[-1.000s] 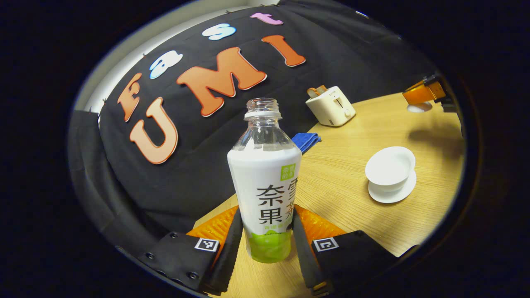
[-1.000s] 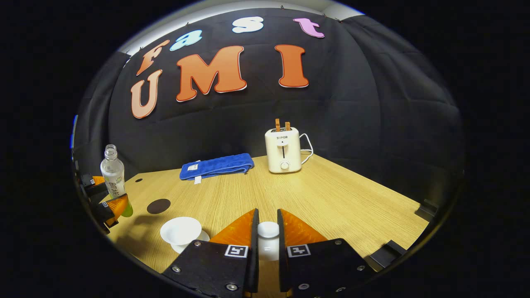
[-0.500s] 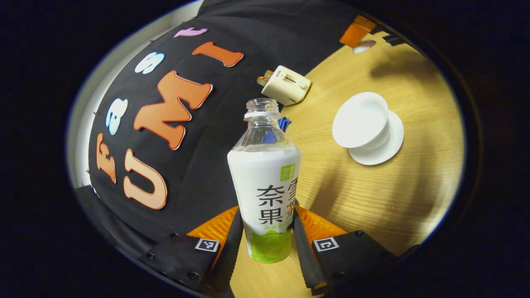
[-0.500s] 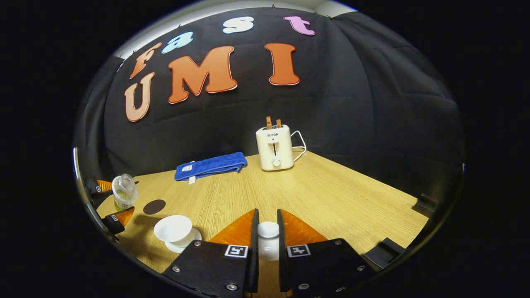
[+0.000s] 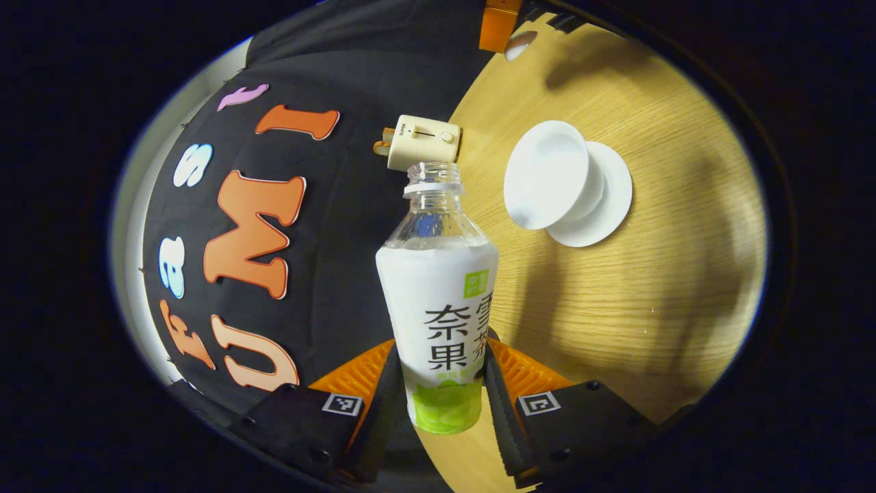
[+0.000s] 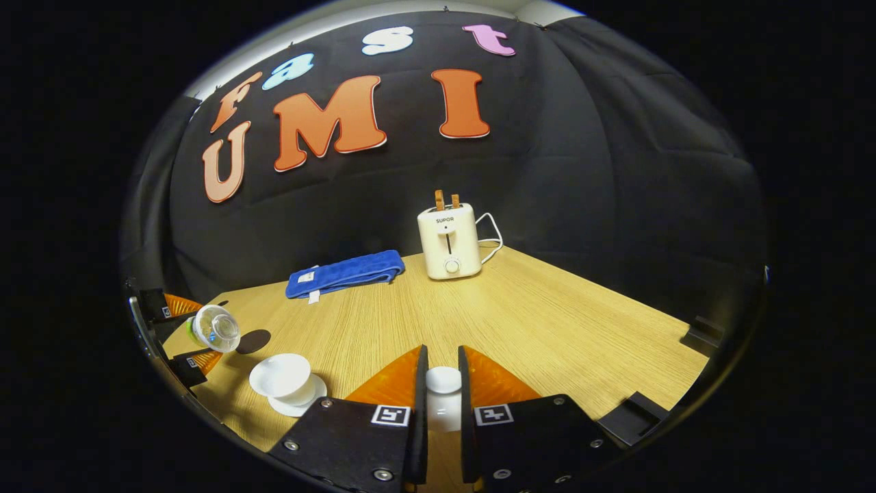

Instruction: Open the teacup lid with one hand, grasp the water bottle and pour water into the teacup with the other hand; after pouring, place the water bottle on the coaster and then close the teacup lid.

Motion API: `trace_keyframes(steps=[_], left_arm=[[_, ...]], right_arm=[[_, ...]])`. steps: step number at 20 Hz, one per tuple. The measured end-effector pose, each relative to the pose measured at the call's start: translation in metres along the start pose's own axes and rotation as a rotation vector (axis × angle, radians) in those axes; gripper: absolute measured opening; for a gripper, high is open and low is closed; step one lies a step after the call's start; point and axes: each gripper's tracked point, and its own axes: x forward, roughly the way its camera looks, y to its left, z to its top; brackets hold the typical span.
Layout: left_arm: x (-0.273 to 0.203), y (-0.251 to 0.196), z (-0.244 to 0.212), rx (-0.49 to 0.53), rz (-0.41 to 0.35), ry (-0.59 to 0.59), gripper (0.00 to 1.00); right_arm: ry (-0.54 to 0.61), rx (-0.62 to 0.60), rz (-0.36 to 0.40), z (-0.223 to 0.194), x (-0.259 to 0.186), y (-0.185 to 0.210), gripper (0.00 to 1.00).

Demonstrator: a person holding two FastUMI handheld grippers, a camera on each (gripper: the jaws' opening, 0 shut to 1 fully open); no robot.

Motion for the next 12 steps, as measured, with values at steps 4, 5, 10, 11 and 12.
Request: trace_keyframes(steps=[4, 5, 10, 11, 12], left_arm=[[0.003, 0.004, -0.001, 0.111, -0.014, 0.004, 0.68], [0.005, 0.005, 0.000, 0.144, -0.013, 0.005, 0.68], [0.006, 0.018, 0.011, 0.300, 0.007, -0.021, 0.68], [0.006, 0.020, 0.013, 0.322, 0.007, -0.022, 0.68], [0.007, 0.020, 0.014, 0.344, 0.002, -0.020, 0.68]], right_arm=[[0.000, -0.005, 0.005, 0.002, -0.001, 0.000, 0.20], [-0.002, -0.004, 0.004, 0.002, -0.001, -0.001, 0.20], [0.006, -0.005, 0.009, 0.000, 0.000, 0.000, 0.20], [0.005, -0.006, 0.011, 0.001, 0.000, 0.000, 0.20], [0.006, -0.008, 0.013, 0.001, 0.000, 0.002, 0.20]])
